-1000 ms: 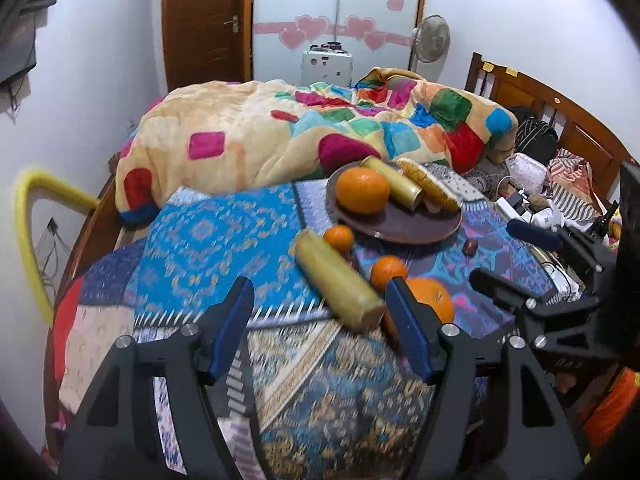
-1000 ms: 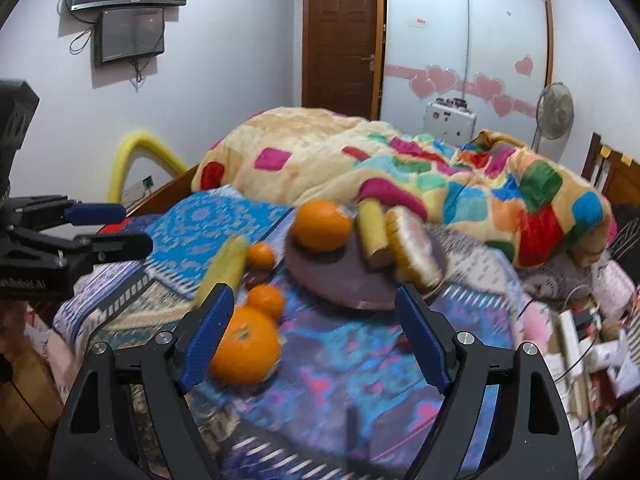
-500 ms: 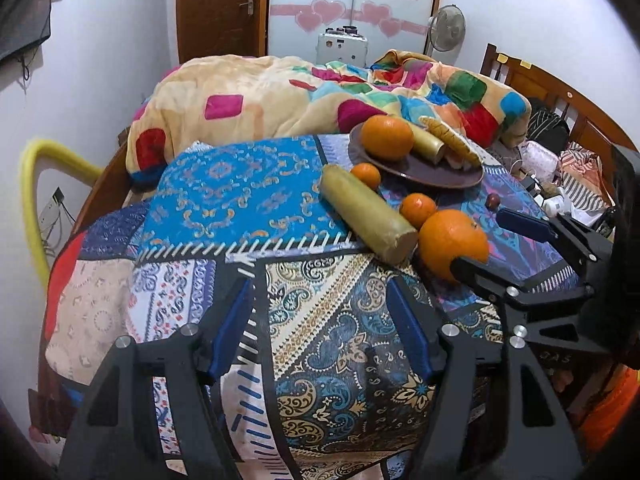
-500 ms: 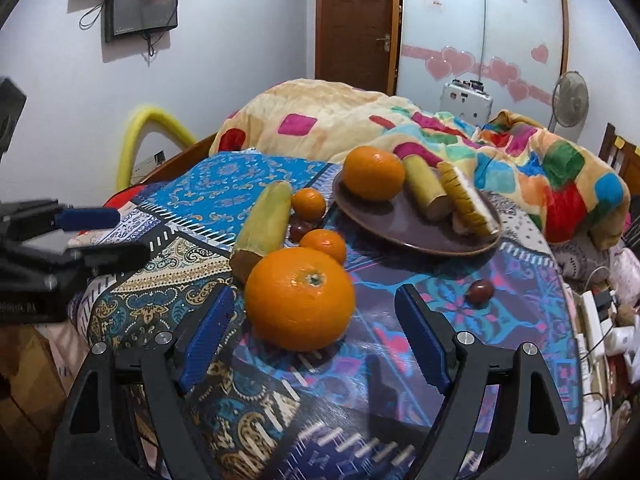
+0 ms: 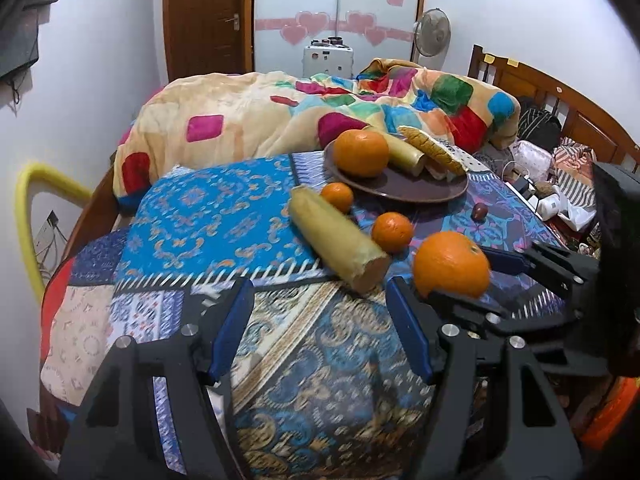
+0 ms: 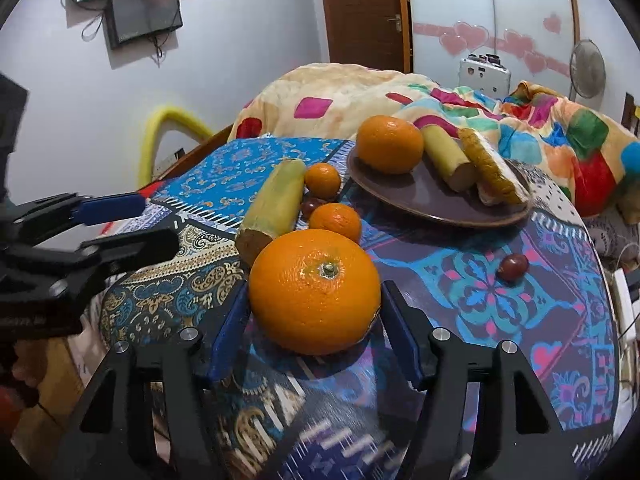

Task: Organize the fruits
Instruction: 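Close left gripper on the yellow fruit while right gripper grasps the large orange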

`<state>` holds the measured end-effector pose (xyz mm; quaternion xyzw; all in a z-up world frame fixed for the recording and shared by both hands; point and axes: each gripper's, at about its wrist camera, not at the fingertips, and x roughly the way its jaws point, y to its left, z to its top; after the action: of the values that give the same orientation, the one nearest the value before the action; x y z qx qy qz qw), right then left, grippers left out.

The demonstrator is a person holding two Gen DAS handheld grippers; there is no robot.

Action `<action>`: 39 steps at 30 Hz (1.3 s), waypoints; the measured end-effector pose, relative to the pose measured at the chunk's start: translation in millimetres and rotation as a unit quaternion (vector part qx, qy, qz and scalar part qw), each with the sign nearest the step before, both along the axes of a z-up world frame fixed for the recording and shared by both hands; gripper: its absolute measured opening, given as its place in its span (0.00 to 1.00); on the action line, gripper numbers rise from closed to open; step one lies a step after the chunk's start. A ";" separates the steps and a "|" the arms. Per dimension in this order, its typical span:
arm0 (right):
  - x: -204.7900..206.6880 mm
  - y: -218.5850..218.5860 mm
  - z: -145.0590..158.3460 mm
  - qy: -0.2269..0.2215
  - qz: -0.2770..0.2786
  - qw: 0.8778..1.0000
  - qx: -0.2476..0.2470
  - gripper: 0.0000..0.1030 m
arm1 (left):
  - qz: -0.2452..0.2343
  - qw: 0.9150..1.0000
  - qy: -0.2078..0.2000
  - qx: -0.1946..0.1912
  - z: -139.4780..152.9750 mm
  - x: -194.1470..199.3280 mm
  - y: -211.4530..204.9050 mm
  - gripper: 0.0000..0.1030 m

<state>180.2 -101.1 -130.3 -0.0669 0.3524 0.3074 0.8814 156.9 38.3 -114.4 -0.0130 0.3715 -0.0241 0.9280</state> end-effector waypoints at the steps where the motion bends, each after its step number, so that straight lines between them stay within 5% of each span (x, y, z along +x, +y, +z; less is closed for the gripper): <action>1: -0.9 -6.5 0.8 -0.002 -0.005 1.000 0.001 0.60 | 0.000 1.000 0.003 0.004 -1.2 6.1 -4.3 0.66; 7: 0.7 -40.7 6.3 -0.028 -0.045 0.998 -0.020 0.60 | 0.015 0.999 0.029 0.000 -14.6 41.6 -20.2 0.65; 19: 4.5 -77.5 6.1 -0.023 -0.062 0.998 -0.002 0.60 | 0.055 0.996 0.062 -0.024 -32.7 55.4 -12.3 0.35; 30: -1.1 -83.7 16.3 -0.039 -0.061 0.997 -0.013 0.60 | 0.021 0.994 0.102 -0.031 -23.2 0.6 9.3 0.34; 39: 7.5 -99.1 28.4 -0.039 -0.075 0.996 -0.021 0.60 | -0.005 0.991 0.135 -0.006 -15.5 22.9 9.6 0.37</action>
<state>187.7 -200.2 -101.8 -0.0709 0.3286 0.2300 0.9133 179.8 47.9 -129.9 -0.0195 0.4930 -0.0292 0.8693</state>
